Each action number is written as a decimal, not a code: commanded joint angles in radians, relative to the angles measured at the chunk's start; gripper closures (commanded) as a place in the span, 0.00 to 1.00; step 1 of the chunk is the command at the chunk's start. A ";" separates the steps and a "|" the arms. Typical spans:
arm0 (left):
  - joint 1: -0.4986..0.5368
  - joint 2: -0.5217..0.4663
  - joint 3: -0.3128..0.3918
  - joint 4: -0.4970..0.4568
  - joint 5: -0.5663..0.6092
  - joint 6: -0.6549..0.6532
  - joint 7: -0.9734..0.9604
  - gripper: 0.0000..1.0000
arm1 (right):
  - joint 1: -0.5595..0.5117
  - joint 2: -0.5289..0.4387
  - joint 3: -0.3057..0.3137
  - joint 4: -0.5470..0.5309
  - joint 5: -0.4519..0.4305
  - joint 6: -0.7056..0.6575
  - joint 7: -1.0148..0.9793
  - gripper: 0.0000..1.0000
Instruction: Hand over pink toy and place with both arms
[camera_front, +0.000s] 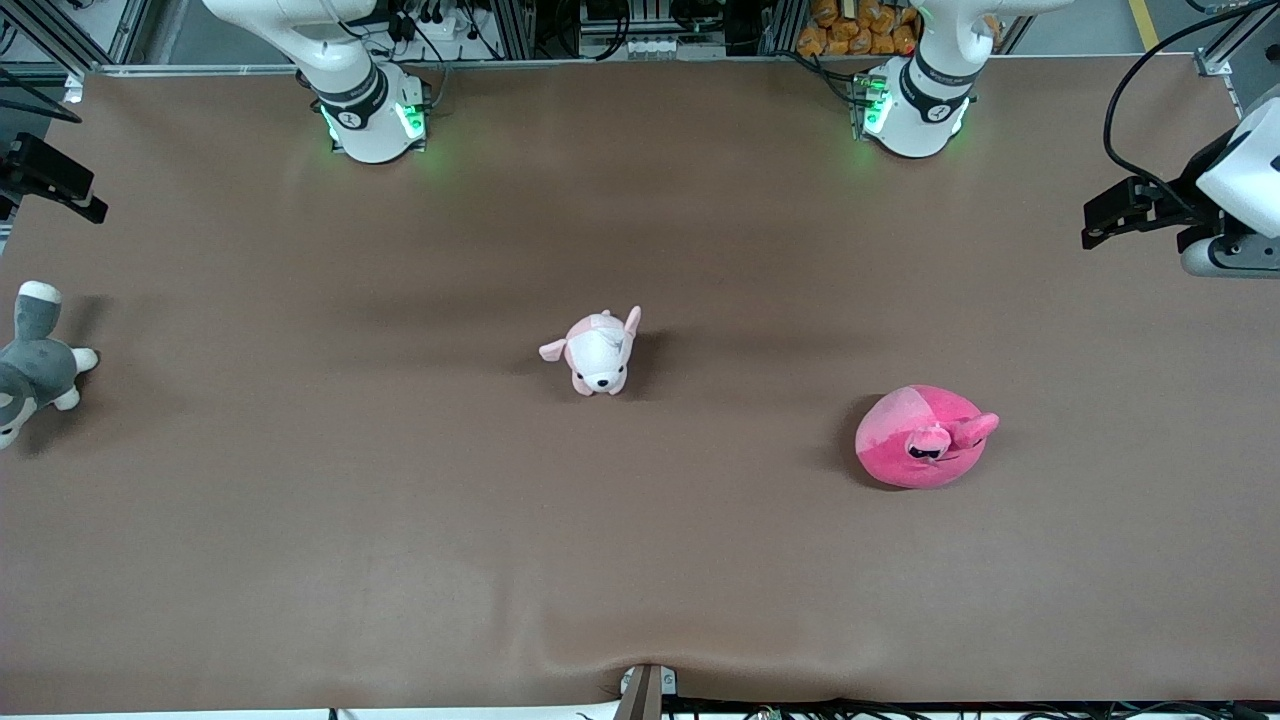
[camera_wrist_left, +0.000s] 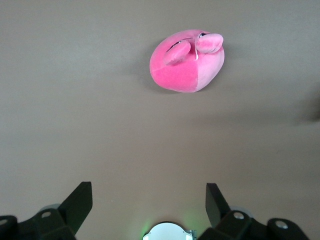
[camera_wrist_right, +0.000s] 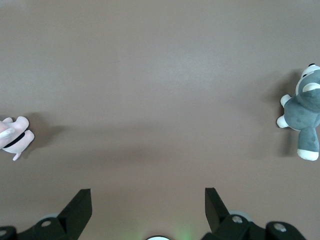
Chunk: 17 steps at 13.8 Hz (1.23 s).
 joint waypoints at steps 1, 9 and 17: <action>0.001 0.000 -0.004 0.019 -0.011 -0.021 0.014 0.00 | -0.019 0.010 0.008 0.023 0.018 -0.011 -0.008 0.00; 0.005 0.035 0.001 0.023 -0.006 -0.020 -0.009 0.00 | -0.019 0.010 0.008 0.021 0.018 -0.011 -0.007 0.00; 0.013 0.187 0.019 0.016 -0.011 0.093 -0.447 0.00 | -0.019 0.016 0.008 0.023 0.018 -0.012 -0.007 0.00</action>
